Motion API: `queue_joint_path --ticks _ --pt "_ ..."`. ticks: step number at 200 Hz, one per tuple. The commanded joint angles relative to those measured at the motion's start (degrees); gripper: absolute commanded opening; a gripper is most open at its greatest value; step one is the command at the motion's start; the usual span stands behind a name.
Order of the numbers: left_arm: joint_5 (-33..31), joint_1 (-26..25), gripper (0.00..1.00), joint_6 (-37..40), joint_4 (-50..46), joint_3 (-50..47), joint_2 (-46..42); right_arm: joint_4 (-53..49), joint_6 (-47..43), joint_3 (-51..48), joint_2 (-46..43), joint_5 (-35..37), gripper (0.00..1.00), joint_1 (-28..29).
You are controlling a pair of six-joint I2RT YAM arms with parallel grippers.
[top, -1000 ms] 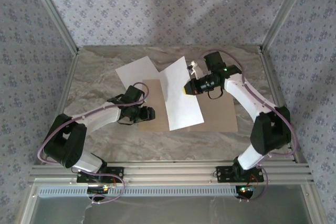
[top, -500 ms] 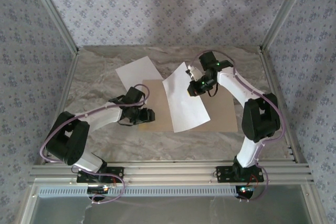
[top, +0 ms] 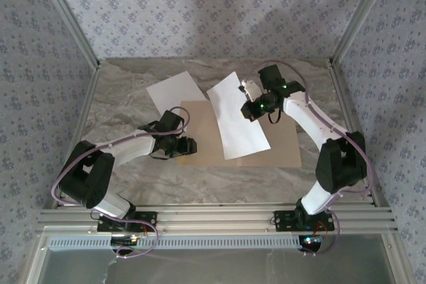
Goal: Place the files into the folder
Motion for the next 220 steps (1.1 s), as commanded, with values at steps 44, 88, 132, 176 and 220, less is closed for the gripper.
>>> queue_joint_path --ticks 44,88,132,176,220 --pt "1.07 0.39 0.53 -0.53 0.72 -0.63 0.50 3.01 -1.46 -2.64 -2.18 -4.46 0.00 -1.19" --pt "0.97 0.34 0.53 -0.75 0.95 -1.01 0.30 4.33 -0.81 -5.06 -2.75 -9.54 0.00 -2.54" --pt "1.02 0.35 0.53 -0.79 0.86 -1.18 0.19 7.27 -0.25 -6.81 -3.30 -11.60 0.00 -3.56" --pt "1.00 0.37 0.53 -0.97 0.68 -1.18 -0.29 9.31 -0.14 -8.02 -3.11 -13.09 0.00 -4.73" --pt "1.10 0.34 0.53 -1.21 0.66 -1.21 -0.48 11.37 -0.46 -10.61 -1.30 -15.67 0.00 -6.16"
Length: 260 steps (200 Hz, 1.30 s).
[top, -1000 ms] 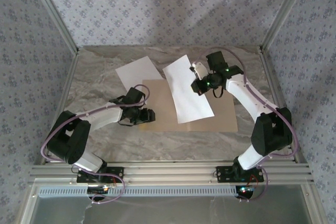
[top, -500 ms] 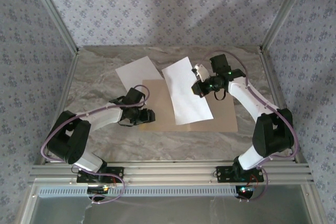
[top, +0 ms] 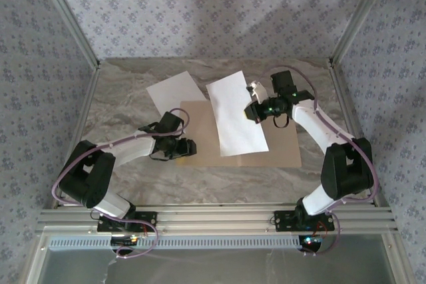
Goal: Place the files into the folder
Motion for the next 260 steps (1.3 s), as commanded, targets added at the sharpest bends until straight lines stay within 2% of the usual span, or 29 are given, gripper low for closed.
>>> queue_joint_path --ticks 1,98,142,180,260 --pt "1.08 0.32 0.53 -0.55 0.21 -0.34 -0.53 1.97 0.06 -1.89 0.48 -3.20 0.00 -1.21" --pt "0.90 0.39 0.53 -0.63 -0.12 -0.08 -0.88 8.47 2.67 -4.92 3.68 -10.55 0.00 -3.84" --pt "3.09 0.34 0.63 -1.26 2.15 -0.81 -3.55 10.94 3.62 -5.93 5.35 -12.93 0.00 -4.17" --pt "1.80 0.35 0.72 -0.88 1.69 -0.94 -6.63 12.75 4.60 -6.43 7.23 -14.19 0.00 -4.30" --pt "1.17 0.84 0.73 -0.42 0.33 -1.47 -8.54 15.72 6.52 -6.38 11.35 -16.73 0.00 -4.63"
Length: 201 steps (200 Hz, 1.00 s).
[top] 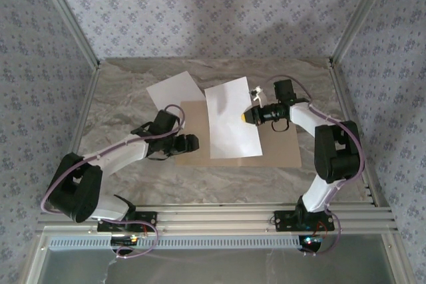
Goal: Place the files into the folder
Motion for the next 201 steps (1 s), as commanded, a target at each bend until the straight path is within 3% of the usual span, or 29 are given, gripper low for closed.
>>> queue_joint_path --ticks 1,80,201 --pt "-0.05 0.49 0.73 0.54 -0.62 -0.51 -1.17 1.32 0.93 -0.09 1.49 -2.71 0.00 -0.27" --pt "0.39 0.56 0.72 0.50 -0.69 -0.16 -0.27 0.39 2.73 2.21 5.97 -6.88 0.00 -0.41" --pt "0.62 0.56 0.71 0.26 -0.71 -0.69 -0.24 10.85 10.36 0.35 9.01 -6.49 0.00 0.23"
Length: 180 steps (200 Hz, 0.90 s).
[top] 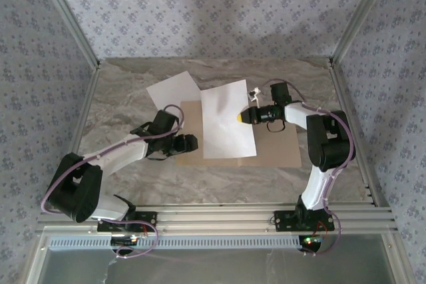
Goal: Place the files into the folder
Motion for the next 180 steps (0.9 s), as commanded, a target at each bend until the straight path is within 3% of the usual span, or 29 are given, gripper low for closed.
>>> queue_joint_path --ticks 1,180 --pt "0.61 0.22 0.71 0.19 -0.58 -0.54 -0.26 2.24 2.05 -0.15 1.41 -1.42 0.00 0.22" --pt "0.76 0.22 0.71 0.08 -0.23 -1.37 -0.25 7.27 4.97 -1.32 3.43 -2.52 0.00 2.68"
